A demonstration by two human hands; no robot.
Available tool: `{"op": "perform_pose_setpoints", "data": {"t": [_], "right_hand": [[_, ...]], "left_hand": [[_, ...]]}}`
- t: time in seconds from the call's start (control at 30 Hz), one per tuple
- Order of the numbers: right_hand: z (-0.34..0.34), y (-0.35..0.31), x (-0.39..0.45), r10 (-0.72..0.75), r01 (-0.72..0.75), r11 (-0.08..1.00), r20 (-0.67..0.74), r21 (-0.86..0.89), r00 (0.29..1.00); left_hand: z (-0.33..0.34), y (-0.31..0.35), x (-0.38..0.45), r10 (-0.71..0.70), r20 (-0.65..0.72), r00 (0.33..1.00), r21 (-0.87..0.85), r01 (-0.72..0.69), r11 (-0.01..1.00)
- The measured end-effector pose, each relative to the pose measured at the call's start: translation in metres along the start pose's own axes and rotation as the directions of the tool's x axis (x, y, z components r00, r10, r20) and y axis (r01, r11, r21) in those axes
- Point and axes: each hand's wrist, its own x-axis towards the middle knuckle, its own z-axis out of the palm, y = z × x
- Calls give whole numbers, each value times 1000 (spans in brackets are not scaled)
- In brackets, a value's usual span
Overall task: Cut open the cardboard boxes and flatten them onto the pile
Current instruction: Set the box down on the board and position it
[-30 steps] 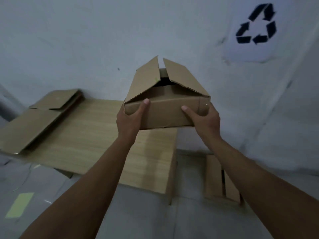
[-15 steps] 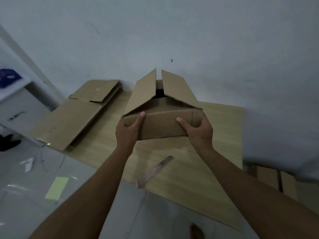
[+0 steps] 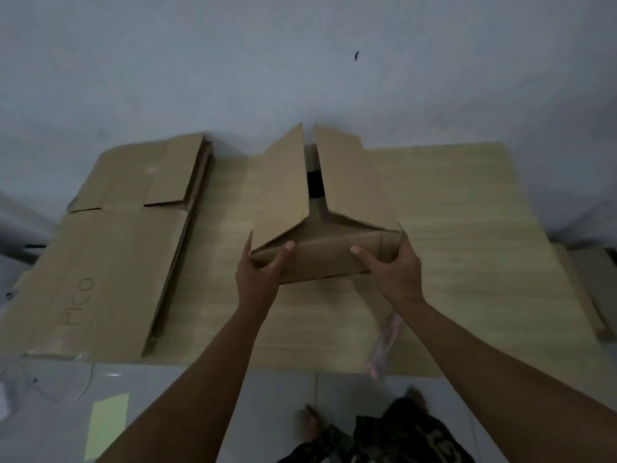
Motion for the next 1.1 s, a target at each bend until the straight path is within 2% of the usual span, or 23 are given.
{"op": "perform_pose_setpoints", "data": {"t": [0.1,0.3,0.47,0.53,0.6,0.73,0.83,0.9,0.97,1.03,1.1], "right_hand": [[17,10,-25,66,-66,998,-15,-16,998],[36,33,-45,179,-175,983,67,-63,981],[42,37,-56,195,-193,978,16,-84,981],[40,29,-62,142,-145,986,-38,-87,989],[36,15,-65,30,-45,993,-134,-111,990],[34,-30,-54,-253,234,966,-216,-108,943],[30,-71,-42,-408,399,913,-172,-85,897],[31,-97,-40,-415,416,909,-158,-26,896],[36,-116,-39,-333,336,942,-186,-16,924],[44,-126,-40,-270,260,962,-187,-81,944],[49,-126,-42,-343,310,932,-181,-187,922]], "left_hand": [[-17,-20,7,60,86,995,100,-69,993],[-34,-56,9,33,151,988,268,-73,961],[-40,-56,9,61,202,978,312,-123,942],[-42,-53,6,73,196,978,340,-137,931],[-43,-49,5,77,172,982,330,-131,935],[-42,-42,7,-22,191,981,115,0,993],[-41,-37,7,-82,278,957,-30,94,995],[-38,-33,2,-105,379,919,-130,166,978],[-36,-31,-4,-138,466,874,-130,222,966],[-38,-30,-6,-179,509,842,-6,212,977],[-50,-23,-5,-184,560,808,137,129,982]]}}
